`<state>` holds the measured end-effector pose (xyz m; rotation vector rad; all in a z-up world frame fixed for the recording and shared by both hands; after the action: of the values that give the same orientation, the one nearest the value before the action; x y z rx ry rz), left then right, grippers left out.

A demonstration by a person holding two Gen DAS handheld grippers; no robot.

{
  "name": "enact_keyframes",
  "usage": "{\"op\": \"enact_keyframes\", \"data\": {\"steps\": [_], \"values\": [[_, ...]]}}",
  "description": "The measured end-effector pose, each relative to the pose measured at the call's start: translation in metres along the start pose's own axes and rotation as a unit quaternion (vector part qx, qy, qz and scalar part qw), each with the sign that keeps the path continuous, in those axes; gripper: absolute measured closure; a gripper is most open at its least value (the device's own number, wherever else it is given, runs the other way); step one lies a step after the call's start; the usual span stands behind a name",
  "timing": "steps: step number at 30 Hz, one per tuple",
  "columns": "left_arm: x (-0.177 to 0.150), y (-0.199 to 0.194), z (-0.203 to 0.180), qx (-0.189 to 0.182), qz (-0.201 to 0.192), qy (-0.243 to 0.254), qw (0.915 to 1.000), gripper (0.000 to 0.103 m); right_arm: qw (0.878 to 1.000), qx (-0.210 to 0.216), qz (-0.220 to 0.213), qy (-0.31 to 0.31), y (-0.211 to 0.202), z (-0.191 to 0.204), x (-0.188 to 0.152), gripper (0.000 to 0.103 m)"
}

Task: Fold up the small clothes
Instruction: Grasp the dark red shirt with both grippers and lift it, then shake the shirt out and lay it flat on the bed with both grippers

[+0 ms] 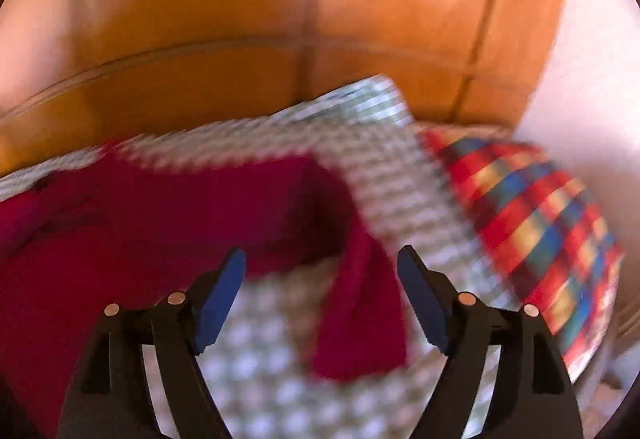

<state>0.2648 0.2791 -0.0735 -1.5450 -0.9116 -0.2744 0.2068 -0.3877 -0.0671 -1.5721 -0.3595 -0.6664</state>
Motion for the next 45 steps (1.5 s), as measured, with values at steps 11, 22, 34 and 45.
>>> {"op": "enact_keyframes", "data": {"steps": [11,22,34,45], "values": [[-0.186,-0.024,-0.084,-0.242,0.158,0.022,0.9571,0.047,0.918,0.330,0.219,0.001,-0.056,0.183,-0.199,0.039],[-0.190,-0.062,-0.113,-0.233,0.122,0.064,0.9627,0.099,0.961,0.258,0.097,-0.022,-0.092,0.121,-0.142,0.097],[-0.274,-0.100,-0.059,-0.229,0.187,0.072,0.9527,0.099,0.986,0.097,0.114,-0.070,-0.074,-0.003,-0.191,0.097],[-0.185,-0.088,0.024,-0.077,0.054,-0.002,0.9956,0.038,0.994,0.067,0.053,-0.069,-0.082,0.008,-0.160,0.031]]}}
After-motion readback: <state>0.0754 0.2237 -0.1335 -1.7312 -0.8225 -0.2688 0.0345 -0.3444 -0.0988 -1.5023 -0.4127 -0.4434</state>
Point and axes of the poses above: each gripper's, at about its wrist camera, not at the fingertips, and y roughly the way its jaws point, z to its left, x to its top, the point moved 10 cm from there along y, roughly the way its jaws point, and after that the axes turned 5 degrees about -x, right-handed, at the moved point
